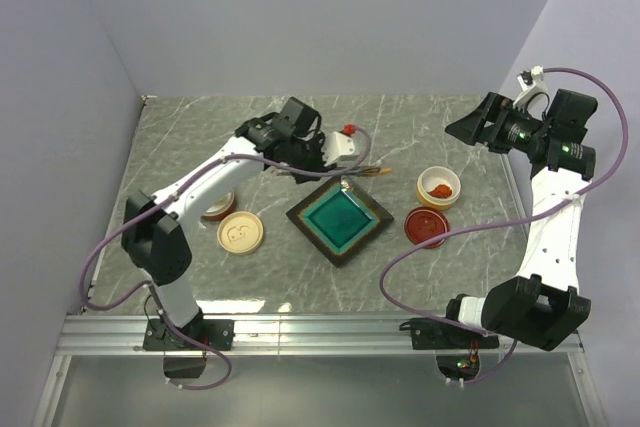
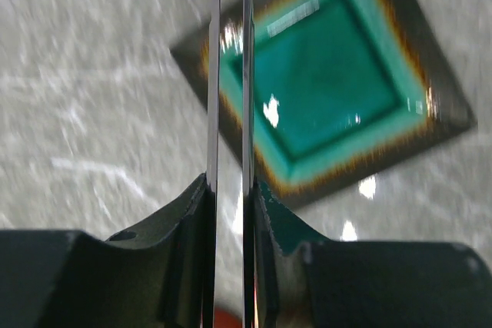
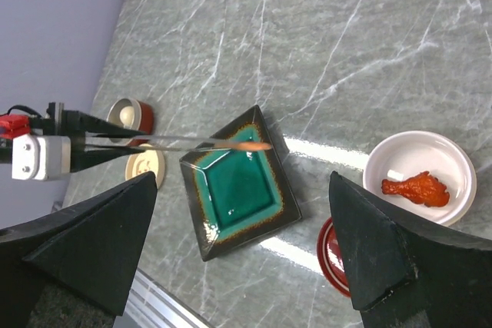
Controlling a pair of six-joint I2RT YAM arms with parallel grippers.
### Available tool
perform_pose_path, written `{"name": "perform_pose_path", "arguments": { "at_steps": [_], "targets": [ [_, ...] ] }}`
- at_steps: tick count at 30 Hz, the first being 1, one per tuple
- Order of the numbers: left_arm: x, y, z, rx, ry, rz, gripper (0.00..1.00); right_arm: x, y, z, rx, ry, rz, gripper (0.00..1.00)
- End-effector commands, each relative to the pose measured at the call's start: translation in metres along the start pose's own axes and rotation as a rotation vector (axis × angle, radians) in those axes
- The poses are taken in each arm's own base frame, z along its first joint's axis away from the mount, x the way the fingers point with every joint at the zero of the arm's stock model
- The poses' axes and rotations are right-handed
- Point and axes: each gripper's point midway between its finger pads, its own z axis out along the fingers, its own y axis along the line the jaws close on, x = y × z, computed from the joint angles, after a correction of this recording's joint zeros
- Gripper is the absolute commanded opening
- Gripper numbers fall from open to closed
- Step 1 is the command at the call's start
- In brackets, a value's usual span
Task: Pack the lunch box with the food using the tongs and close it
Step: Place the food into the lunch box
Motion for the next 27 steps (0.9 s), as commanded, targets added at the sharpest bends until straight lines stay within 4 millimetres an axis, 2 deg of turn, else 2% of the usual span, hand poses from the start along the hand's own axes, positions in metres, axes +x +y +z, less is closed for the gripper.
{"name": "perform_pose_path", "arguments": {
  "at_steps": [1, 2, 4, 5, 6, 7, 8, 9, 10, 11, 12, 16, 18, 21, 27],
  "targets": [
    [-0.055, 0.008, 0.016, -0.041, -0.139, -0.010, 0.18, -0.009, 0.005, -0.008, 0.015, -0.052, -0.054, 1.00],
    [-0.064, 0.003, 0.029, -0.032, -0.145, 0.005, 0.18, -0.010, 0.005, -0.009, 0.020, -0.055, -0.059, 1.00],
    [-0.082, 0.008, 0.036, -0.061, -0.171, 0.009, 0.18, -0.010, 0.004, -0.010, 0.028, -0.056, -0.065, 1.00],
    [-0.091, 0.005, 0.041, -0.058, -0.181, 0.016, 0.18, -0.011, 0.005, -0.011, 0.027, -0.058, -0.067, 1.00],
    [-0.101, 0.011, 0.050, -0.064, -0.193, 0.004, 0.18, -0.012, 0.004, -0.011, 0.028, -0.060, -0.066, 1.00],
    [-0.106, 0.013, 0.055, -0.066, -0.200, -0.005, 0.18, -0.012, 0.003, -0.012, 0.034, -0.062, -0.065, 1.00],
    [-0.103, 0.015, 0.074, -0.065, -0.177, -0.021, 0.18, -0.013, 0.003, -0.012, 0.038, -0.066, -0.064, 1.00],
    [-0.117, 0.020, 0.073, -0.078, -0.206, -0.041, 0.18, -0.014, 0.003, -0.013, 0.042, -0.074, -0.063, 1.00],
    [-0.121, 0.021, 0.079, -0.075, -0.210, -0.057, 0.18, -0.014, 0.001, -0.014, 0.046, -0.076, -0.062, 1.00],
    [-0.118, 0.019, 0.094, -0.062, -0.192, -0.075, 0.18, -0.015, 0.000, -0.015, 0.053, -0.080, -0.063, 1.00],
    [-0.129, 0.021, 0.092, -0.070, -0.215, -0.101, 0.18, -0.016, -0.002, -0.016, 0.062, -0.086, -0.063, 1.00],
    [-0.137, 0.010, 0.108, -0.067, -0.218, -0.142, 0.17, -0.022, -0.005, -0.022, 0.074, -0.101, -0.057, 1.00],
    [-0.133, 0.003, 0.115, -0.070, -0.198, -0.143, 0.17, -0.023, -0.005, -0.023, 0.068, -0.105, -0.053, 1.00],
    [-0.134, -0.007, 0.120, -0.066, -0.190, -0.138, 0.17, -0.023, -0.008, -0.022, 0.068, -0.106, -0.040, 1.00],
    [-0.138, -0.014, 0.126, -0.063, -0.186, -0.142, 0.17, -0.022, -0.009, -0.022, 0.063, -0.105, -0.036, 1.00]
  ]
}}
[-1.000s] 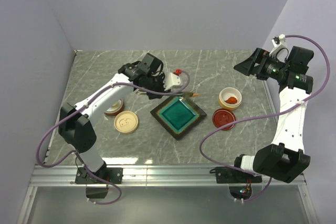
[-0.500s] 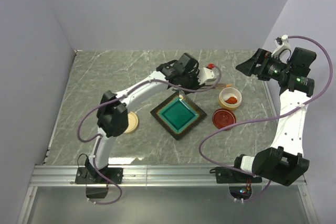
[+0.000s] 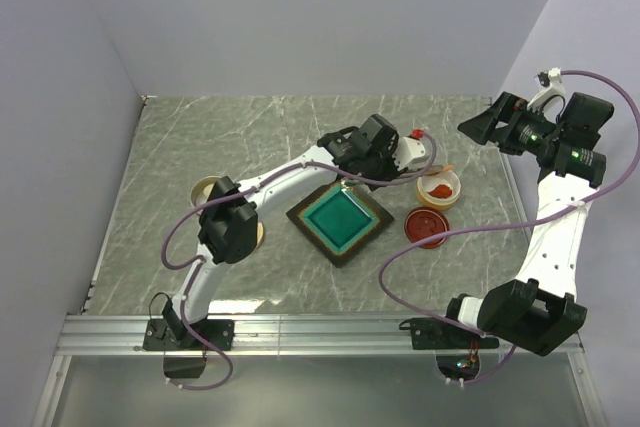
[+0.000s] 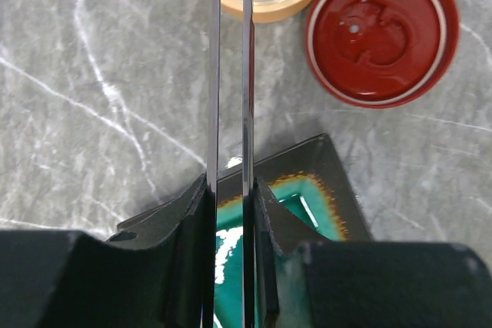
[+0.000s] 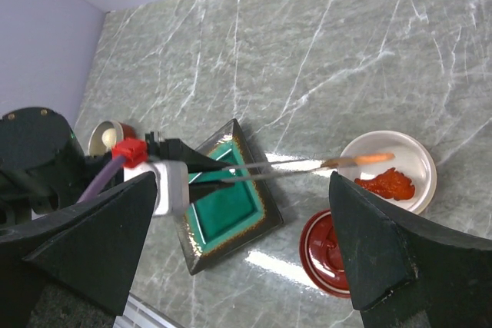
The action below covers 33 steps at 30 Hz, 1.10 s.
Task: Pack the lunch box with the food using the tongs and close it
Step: Place the food into the lunch box
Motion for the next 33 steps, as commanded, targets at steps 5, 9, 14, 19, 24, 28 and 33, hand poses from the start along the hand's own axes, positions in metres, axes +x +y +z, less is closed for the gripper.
{"name": "perform_pose_path", "arguments": {
  "at_steps": [5, 9, 14, 19, 24, 28, 33],
  "targets": [
    [-0.024, -0.003, 0.007, -0.027, -0.060, -0.004, 0.17, -0.012, 0.006, -0.005, -0.014, -0.046, -0.036, 1.00],
    [-0.021, -0.005, 0.014, -0.028, -0.045, 0.001, 0.18, -0.012, 0.007, -0.005, -0.022, -0.046, -0.033, 1.00],
    [-0.016, -0.006, 0.022, -0.029, -0.035, 0.007, 0.18, -0.011, 0.007, -0.005, -0.024, -0.046, -0.031, 1.00],
    [-0.013, -0.005, 0.028, -0.031, -0.026, 0.007, 0.19, -0.007, 0.005, -0.004, -0.027, -0.043, -0.021, 1.00],
    [-0.015, -0.006, 0.031, -0.034, -0.026, 0.011, 0.23, -0.007, 0.006, -0.004, -0.030, -0.041, -0.020, 1.00],
    [-0.015, -0.007, 0.032, -0.042, -0.021, 0.019, 0.27, -0.008, 0.007, -0.004, -0.034, -0.041, -0.023, 1.00],
    [-0.014, -0.009, 0.033, -0.044, -0.011, 0.021, 0.31, -0.008, 0.006, -0.004, -0.033, -0.042, -0.019, 1.00]
  ]
}}
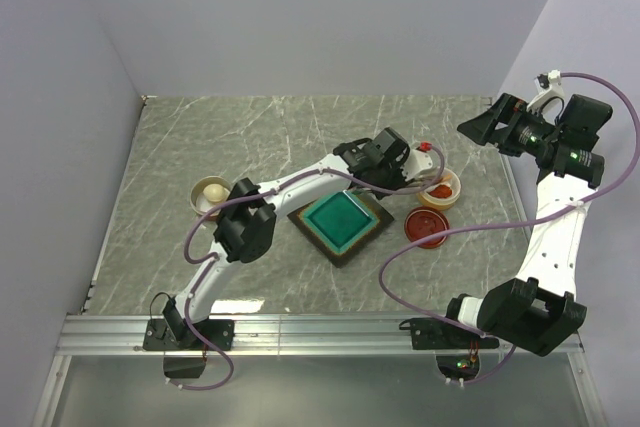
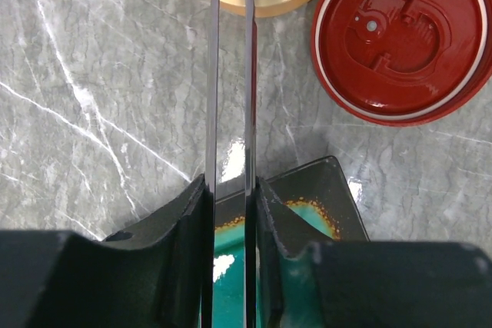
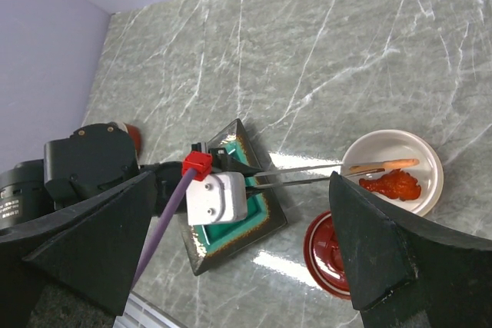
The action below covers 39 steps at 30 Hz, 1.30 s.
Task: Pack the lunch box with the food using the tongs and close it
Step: Place the food into the lunch box
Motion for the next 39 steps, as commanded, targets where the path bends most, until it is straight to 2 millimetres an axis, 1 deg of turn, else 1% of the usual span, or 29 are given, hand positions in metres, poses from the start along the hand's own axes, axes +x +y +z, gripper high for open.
{"name": "perform_pose_path", "arguments": {
  "at_steps": [1, 4, 7, 10, 14, 18, 23, 24, 26, 27, 29, 30, 32, 33, 35, 36, 37, 38, 39],
  "targets": [
    [-0.029, 0.004, -0.009, -0.031, -0.072, 0.015, 0.32, -0.010, 0.008, -0.006, -0.022, -0.041, -0.036, 1.00],
    [-0.030, 0.003, -0.010, -0.026, -0.072, 0.015, 0.36, -0.011, 0.009, -0.006, -0.024, -0.041, -0.038, 1.00],
    [-0.038, 0.001, -0.016, -0.021, -0.088, 0.018, 0.45, -0.012, 0.010, -0.006, -0.030, -0.040, -0.036, 1.00],
    [-0.043, -0.001, -0.019, -0.019, -0.097, 0.025, 0.50, -0.011, 0.009, -0.005, -0.031, -0.037, -0.031, 1.00],
    [-0.047, 0.001, -0.024, -0.024, -0.109, 0.023, 0.50, -0.012, 0.010, -0.006, -0.028, -0.039, -0.034, 1.00],
    [-0.058, 0.000, -0.037, -0.024, -0.139, 0.018, 0.48, -0.014, 0.012, -0.007, -0.036, -0.039, -0.043, 1.00],
    [-0.073, -0.005, -0.064, -0.001, -0.190, -0.007, 0.48, -0.017, 0.018, -0.010, -0.047, -0.040, -0.047, 1.00],
    [-0.078, -0.006, -0.073, 0.000, -0.209, -0.008, 0.48, -0.019, 0.020, -0.011, -0.050, -0.042, -0.052, 1.00],
    [-0.080, -0.008, -0.081, 0.005, -0.218, -0.015, 0.48, -0.020, 0.024, -0.012, -0.061, -0.039, -0.055, 1.00],
    [-0.082, -0.008, -0.089, 0.004, -0.229, -0.015, 0.48, -0.022, 0.027, -0.014, -0.067, -0.043, -0.061, 1.00],
    [-0.081, -0.009, -0.096, 0.004, -0.234, -0.018, 0.48, -0.024, 0.033, -0.016, -0.090, -0.047, -0.067, 1.00],
    [-0.080, -0.008, -0.104, -0.001, -0.239, -0.022, 0.47, -0.025, 0.034, -0.016, -0.095, -0.049, -0.068, 1.00],
    [-0.078, -0.006, -0.113, 0.002, -0.246, -0.038, 0.47, -0.027, 0.039, -0.018, -0.105, -0.053, -0.074, 1.00],
    [-0.076, -0.001, -0.122, -0.005, -0.250, -0.050, 0.47, -0.028, 0.039, -0.018, -0.105, -0.055, -0.075, 1.00],
    [-0.073, 0.003, -0.133, 0.001, -0.261, -0.080, 0.47, -0.030, 0.041, -0.019, -0.110, -0.056, -0.076, 1.00],
    [-0.068, 0.013, -0.145, -0.014, -0.265, -0.102, 0.47, -0.030, 0.042, -0.019, -0.113, -0.056, -0.078, 1.00],
    [-0.066, 0.018, -0.152, -0.021, -0.273, -0.120, 0.47, -0.029, 0.043, -0.018, -0.119, -0.050, -0.079, 1.00],
    [-0.059, 0.027, -0.165, -0.031, -0.278, -0.143, 0.47, -0.028, 0.045, -0.018, -0.121, -0.047, -0.085, 1.00],
    [-0.056, 0.033, -0.172, -0.037, -0.281, -0.163, 0.47, -0.028, 0.044, -0.017, -0.114, -0.046, -0.093, 1.00]
  ]
}}
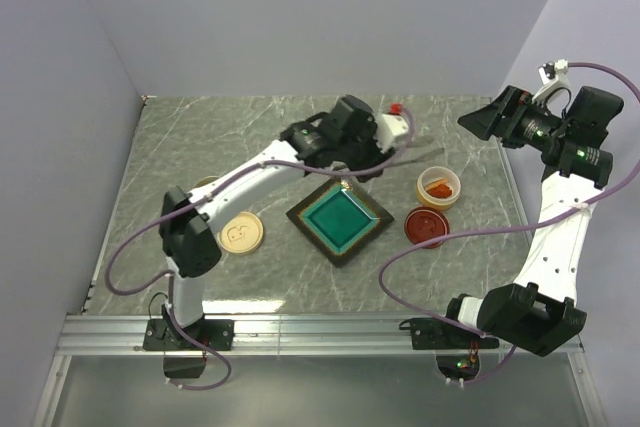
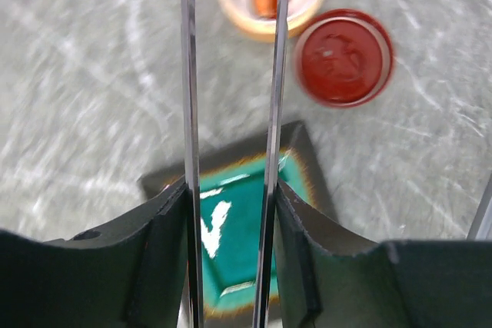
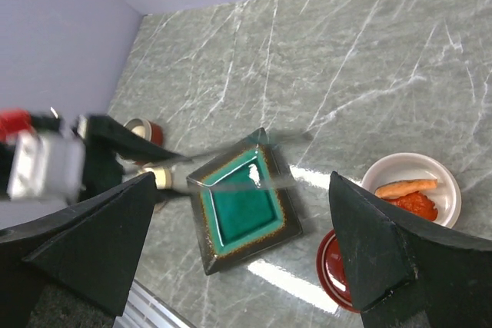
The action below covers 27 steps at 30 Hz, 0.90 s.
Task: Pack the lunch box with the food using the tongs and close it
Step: Put down the clamp
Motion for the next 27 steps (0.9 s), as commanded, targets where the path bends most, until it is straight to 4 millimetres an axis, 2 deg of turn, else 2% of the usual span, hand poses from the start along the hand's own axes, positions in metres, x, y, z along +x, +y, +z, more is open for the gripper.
{"name": "perform_pose_path", "arguments": {
  "at_steps": [1, 5, 8, 10, 12, 18, 23, 27],
  "targets": [
    [-0.014, 0.028, -0.049, -0.041, -0.085, -0.087, 0.48, -0.008, 0.018, -0.003, -0.031, -0.011, -0.051, 1.00],
    [0.004, 0.065, -0.091, -0.102, -0.089, -0.171, 0.48, -0.002, 0.017, 0.003, -0.023, 0.005, -0.062, 1.00],
    [0.022, 0.076, -0.114, -0.111, -0.080, -0.192, 0.48, 0.003, 0.017, 0.007, -0.013, 0.019, -0.079, 1.00],
    [0.031, 0.072, -0.123, -0.085, -0.076, -0.170, 0.49, 0.005, 0.015, 0.008, -0.009, 0.025, -0.078, 1.00],
    [0.051, 0.062, -0.131, -0.059, -0.048, -0.125, 0.48, 0.006, 0.016, 0.009, -0.012, 0.028, -0.079, 1.00],
    [0.113, 0.027, -0.129, 0.084, 0.055, -0.008, 0.50, 0.006, 0.019, 0.008, -0.021, 0.030, -0.078, 1.00],
    [0.135, 0.019, -0.115, 0.167, 0.111, 0.020, 0.52, 0.010, 0.020, 0.008, -0.024, 0.037, -0.080, 1.00],
    [0.148, 0.022, -0.099, 0.194, 0.136, 0.059, 0.52, 0.013, 0.017, 0.010, -0.018, 0.045, -0.080, 1.00]
  ]
}}
